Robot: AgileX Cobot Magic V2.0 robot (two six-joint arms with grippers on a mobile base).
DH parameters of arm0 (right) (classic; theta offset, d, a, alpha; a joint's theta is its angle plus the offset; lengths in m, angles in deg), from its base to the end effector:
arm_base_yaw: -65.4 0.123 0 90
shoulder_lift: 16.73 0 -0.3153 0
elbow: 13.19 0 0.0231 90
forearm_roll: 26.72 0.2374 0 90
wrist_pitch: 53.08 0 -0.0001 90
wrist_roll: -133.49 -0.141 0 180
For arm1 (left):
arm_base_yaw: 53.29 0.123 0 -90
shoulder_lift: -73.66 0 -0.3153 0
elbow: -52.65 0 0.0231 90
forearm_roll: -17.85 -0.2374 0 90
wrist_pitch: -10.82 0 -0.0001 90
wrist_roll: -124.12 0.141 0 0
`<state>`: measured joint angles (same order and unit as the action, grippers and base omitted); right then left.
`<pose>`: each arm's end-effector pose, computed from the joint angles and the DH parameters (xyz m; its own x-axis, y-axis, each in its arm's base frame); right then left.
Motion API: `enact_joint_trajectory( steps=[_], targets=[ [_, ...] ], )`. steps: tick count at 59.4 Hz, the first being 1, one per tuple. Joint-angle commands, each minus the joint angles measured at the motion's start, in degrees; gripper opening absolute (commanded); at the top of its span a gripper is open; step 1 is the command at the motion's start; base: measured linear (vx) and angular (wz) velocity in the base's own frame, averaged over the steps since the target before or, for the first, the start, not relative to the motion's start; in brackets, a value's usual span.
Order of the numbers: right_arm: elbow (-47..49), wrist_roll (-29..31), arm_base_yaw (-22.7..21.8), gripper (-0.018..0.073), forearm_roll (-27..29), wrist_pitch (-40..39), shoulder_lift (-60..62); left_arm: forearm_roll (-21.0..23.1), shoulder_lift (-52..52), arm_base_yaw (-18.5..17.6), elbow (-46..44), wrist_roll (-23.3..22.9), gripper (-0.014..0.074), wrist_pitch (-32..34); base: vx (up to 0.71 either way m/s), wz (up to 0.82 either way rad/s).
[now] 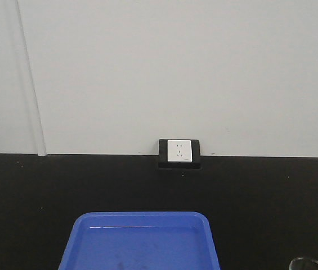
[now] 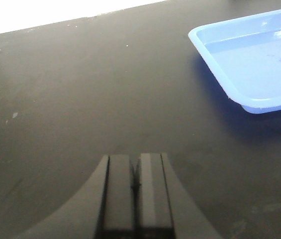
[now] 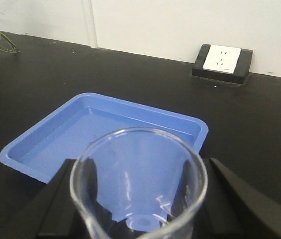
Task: Move beaker to silver tray on left bench
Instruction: 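Hold the beaker in the right gripper and draw it back toward the robot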
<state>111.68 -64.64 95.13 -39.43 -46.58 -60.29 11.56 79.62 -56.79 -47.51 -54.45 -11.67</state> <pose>0.1284 0.0692 0.2906 -0.2697 -0.0437 -0.9620 -0.4511 0.8883 0.0861 0.0556 0.0025 0.1521 -0.3061 0.1450 -0.9409 0.0603 0.9893 0.1328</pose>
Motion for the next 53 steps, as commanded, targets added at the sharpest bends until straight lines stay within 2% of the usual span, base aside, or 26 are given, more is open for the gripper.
enact_joint_trajectory(
  steps=[1, 53],
  targets=[
    [1.72, 0.43, -0.11, -0.0014, -0.15, -4.30, 0.30, 0.15, -0.45, -0.21, 1.14, -0.11, 0.0001, 4.74, 0.00, 0.00],
    [1.72, 0.43, -0.11, -0.0013, -0.15, -4.31, 0.30, 0.15, -0.45, -0.21, 1.14, -0.11, 0.0001, 4.74, -0.05, -0.02]
  ],
)
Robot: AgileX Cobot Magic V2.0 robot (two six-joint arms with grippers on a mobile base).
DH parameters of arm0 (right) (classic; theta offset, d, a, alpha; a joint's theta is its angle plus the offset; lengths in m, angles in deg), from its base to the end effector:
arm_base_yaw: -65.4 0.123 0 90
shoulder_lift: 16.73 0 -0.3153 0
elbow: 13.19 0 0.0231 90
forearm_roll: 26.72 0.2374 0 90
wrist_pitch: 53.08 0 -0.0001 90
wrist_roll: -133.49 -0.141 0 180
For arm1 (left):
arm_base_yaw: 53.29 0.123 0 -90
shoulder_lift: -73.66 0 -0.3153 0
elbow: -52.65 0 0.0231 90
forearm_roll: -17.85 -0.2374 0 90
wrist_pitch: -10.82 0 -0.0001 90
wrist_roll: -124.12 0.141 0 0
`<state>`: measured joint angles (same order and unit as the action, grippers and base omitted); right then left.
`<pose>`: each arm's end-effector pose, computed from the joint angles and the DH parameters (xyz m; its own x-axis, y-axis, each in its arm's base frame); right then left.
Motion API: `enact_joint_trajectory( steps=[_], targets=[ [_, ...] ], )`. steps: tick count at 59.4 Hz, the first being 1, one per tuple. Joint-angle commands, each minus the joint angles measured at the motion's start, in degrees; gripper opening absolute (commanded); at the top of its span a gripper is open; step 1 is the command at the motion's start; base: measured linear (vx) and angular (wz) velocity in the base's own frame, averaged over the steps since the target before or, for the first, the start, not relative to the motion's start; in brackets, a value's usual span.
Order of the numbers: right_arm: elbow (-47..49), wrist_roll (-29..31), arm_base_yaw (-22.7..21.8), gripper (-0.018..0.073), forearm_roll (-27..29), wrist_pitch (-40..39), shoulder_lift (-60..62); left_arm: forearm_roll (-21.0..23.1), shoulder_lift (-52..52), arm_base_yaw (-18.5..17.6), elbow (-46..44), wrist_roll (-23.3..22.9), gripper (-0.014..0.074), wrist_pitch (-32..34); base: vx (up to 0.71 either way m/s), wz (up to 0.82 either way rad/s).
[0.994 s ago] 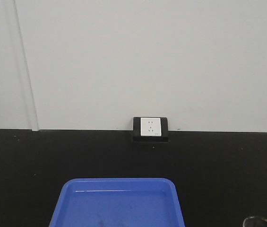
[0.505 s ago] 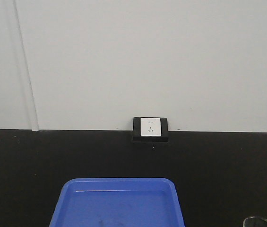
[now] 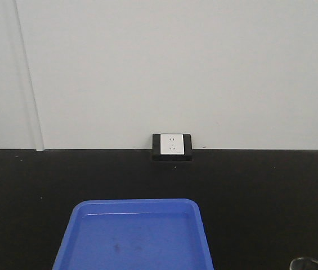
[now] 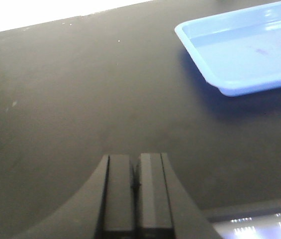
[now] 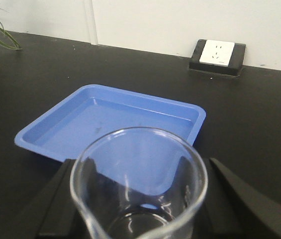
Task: Move beaker to silver tray on left bench
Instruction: 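Hold the beaker in the right gripper and draw it back toward the robot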
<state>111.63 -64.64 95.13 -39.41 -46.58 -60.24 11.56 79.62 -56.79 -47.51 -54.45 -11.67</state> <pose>0.1282 0.0691 0.2904 -0.2699 -0.0434 -0.9619 -0.4510 0.8883 0.0865 0.0556 0.0025 0.1521 -0.3061 0.1450 -0.9409 0.0603 0.9893 0.1328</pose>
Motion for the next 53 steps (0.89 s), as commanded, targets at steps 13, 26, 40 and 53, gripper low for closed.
enact_joint_trajectory(
  steps=[13, 26, 40, 53],
  targets=[
    [1.77, 0.43, -0.11, -0.0010, -0.17, -4.31, 0.24, 0.15, -0.45, -0.21, 1.14, -0.11, 0.0001, 4.74, -0.19, 0.05],
    [1.77, 0.43, -0.11, -0.0010, -0.17, -4.31, 0.24, 0.15, -0.45, -0.21, 1.14, -0.11, 0.0001, 4.74, -0.20, 0.05],
    [1.77, 0.43, -0.11, -0.0010, -0.17, -4.31, 0.24, 0.15, -0.45, -0.21, 1.14, -0.11, 0.0001, 4.74, -0.24, 0.00],
    [1.77, 0.43, -0.11, -0.0010, -0.22, -4.31, 0.24, 0.15, -0.45, -0.21, 1.14, -0.11, 0.0001, 4.74, -0.27, 0.01]
  ],
)
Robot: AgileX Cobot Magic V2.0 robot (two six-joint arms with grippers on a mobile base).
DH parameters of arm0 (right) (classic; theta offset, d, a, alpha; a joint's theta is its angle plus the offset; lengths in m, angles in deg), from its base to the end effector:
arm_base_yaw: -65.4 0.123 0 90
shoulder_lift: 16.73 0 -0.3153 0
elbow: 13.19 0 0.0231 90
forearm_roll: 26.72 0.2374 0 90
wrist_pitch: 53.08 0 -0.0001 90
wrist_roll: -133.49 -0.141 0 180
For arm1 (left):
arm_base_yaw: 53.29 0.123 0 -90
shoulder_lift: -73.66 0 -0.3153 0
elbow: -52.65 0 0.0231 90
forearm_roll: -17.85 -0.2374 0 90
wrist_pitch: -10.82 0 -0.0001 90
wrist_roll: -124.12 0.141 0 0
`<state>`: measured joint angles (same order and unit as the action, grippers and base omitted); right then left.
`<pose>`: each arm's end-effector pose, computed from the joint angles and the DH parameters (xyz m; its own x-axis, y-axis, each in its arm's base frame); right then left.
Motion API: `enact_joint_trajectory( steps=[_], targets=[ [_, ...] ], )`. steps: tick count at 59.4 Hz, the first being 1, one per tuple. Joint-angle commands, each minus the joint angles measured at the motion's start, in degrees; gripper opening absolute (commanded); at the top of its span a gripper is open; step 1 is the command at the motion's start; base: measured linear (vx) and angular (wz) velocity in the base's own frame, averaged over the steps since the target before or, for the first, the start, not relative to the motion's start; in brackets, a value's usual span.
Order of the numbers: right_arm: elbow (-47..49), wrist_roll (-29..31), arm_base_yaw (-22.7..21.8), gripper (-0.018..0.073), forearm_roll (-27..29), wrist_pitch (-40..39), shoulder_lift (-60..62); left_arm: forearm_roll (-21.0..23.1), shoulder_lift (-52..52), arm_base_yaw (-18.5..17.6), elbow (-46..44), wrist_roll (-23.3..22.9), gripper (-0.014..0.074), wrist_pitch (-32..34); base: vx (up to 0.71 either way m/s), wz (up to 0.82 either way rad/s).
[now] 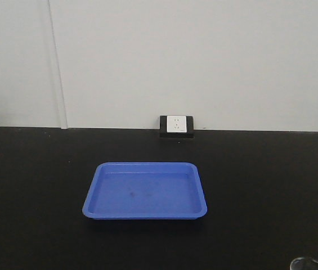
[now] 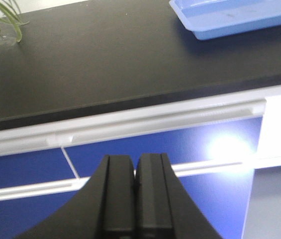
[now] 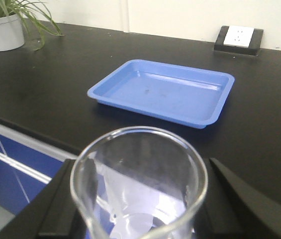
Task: Move beaker to silver tray on left bench
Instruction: 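Drive the base to the bench with the silver tray, holding the beaker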
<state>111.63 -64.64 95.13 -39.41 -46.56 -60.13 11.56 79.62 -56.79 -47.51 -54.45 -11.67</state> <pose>0.1279 0.0690 0.2906 -0.2685 -0.0426 -0.9623 -0.4511 0.8883 0.0865 0.0556 0.0025 0.1521 -0.3061 0.1450 -0.9409 0.0603 0.9893 0.1328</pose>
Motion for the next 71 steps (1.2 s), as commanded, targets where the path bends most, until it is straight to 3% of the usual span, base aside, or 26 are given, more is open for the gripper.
enact_joint_trajectory(
  steps=[1, 31, 71],
  targets=[
    [1.77, 0.43, -0.11, -0.0010, -0.22, -4.32, 0.13, 0.15, -0.45, -0.21, 1.14, -0.11, 0.0001, 4.74, -0.28, 0.02],
    [1.77, 0.43, -0.11, -0.0010, -0.22, -4.32, 0.13, 0.15, -0.45, -0.21, 1.14, -0.11, 0.0001, 4.74, -0.29, 0.13],
    [1.77, 0.43, -0.11, -0.0010, -0.22, -4.32, 0.13, 0.15, -0.45, -0.21, 1.14, -0.11, 0.0001, 4.74, -0.25, 0.47]
  ],
)
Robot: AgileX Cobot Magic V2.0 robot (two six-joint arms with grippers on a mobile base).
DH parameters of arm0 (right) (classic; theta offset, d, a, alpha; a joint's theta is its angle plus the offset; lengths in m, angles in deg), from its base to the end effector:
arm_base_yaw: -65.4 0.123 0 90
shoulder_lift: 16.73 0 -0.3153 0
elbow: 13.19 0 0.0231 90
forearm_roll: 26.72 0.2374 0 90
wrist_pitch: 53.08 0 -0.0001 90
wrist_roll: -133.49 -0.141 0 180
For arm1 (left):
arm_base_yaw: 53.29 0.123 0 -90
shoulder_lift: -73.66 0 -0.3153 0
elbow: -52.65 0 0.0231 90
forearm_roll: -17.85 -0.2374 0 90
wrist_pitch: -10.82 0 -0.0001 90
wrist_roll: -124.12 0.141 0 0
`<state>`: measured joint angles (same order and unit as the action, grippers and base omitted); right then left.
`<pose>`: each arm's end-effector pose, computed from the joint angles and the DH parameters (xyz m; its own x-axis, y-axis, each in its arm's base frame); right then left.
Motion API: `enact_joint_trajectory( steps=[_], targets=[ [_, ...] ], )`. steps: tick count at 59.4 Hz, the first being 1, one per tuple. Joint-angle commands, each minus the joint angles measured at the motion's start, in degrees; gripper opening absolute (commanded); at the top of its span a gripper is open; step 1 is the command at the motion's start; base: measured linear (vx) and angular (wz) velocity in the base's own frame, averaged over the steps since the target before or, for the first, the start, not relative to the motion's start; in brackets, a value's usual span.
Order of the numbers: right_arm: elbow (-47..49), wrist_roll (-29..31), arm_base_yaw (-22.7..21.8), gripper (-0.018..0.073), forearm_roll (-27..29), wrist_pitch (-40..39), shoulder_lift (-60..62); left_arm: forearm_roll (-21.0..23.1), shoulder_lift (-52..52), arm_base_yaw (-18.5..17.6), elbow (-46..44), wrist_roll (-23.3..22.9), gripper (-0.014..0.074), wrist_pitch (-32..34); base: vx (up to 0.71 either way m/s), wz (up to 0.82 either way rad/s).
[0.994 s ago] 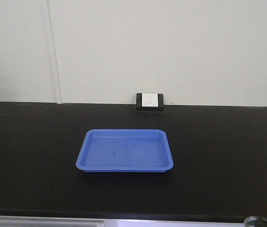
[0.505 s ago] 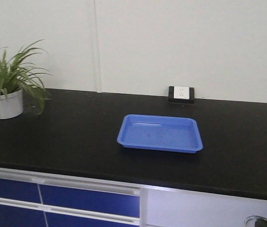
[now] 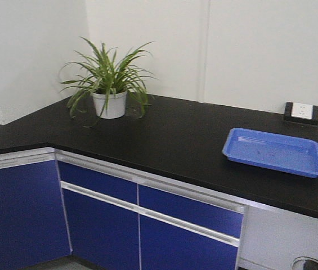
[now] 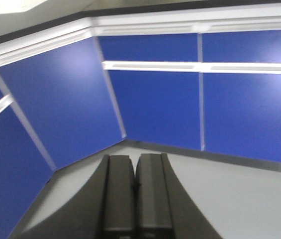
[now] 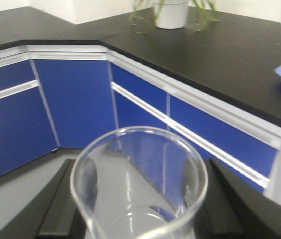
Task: Move beaker to silver tray on left bench
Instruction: 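Drive the base to the bench with the silver tray, holding the beaker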
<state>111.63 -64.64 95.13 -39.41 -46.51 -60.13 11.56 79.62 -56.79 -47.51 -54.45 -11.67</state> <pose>0.1279 0.0689 0.2905 -0.2692 -0.0430 -0.9621 -0.4509 0.8884 0.0865 0.0556 0.0025 0.1521 -0.3061 0.1450 -0.9409 0.0603 0.9893 0.1328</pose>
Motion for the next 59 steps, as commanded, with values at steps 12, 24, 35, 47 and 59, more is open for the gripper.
enact_joint_trajectory(
  steps=[12, 24, 35, 47, 59],
  targets=[
    [1.77, 0.43, -0.11, -0.0010, -0.22, -4.37, 0.13, 0.15, -0.45, -0.21, 1.14, -0.11, 0.0001, 4.74, -0.21, 0.47],
    [1.77, 0.43, -0.11, -0.0010, -0.22, -4.37, 0.13, 0.15, -0.45, -0.21, 1.14, -0.11, 0.0001, 4.74, -0.19, 0.46],
    [1.77, 0.43, -0.11, -0.0010, -0.22, -4.37, 0.13, 0.15, -0.45, -0.21, 1.14, -0.11, 0.0001, 4.74, -0.16, 0.46],
    [1.77, 0.43, -0.11, -0.0010, -0.22, -4.37, 0.13, 0.15, -0.45, -0.21, 1.14, -0.11, 0.0001, 4.74, -0.14, 0.47],
    [1.77, 0.43, -0.11, -0.0010, -0.22, -4.37, 0.13, 0.15, -0.45, -0.21, 1.14, -0.11, 0.0001, 4.74, -0.12, 0.46]
  ],
)
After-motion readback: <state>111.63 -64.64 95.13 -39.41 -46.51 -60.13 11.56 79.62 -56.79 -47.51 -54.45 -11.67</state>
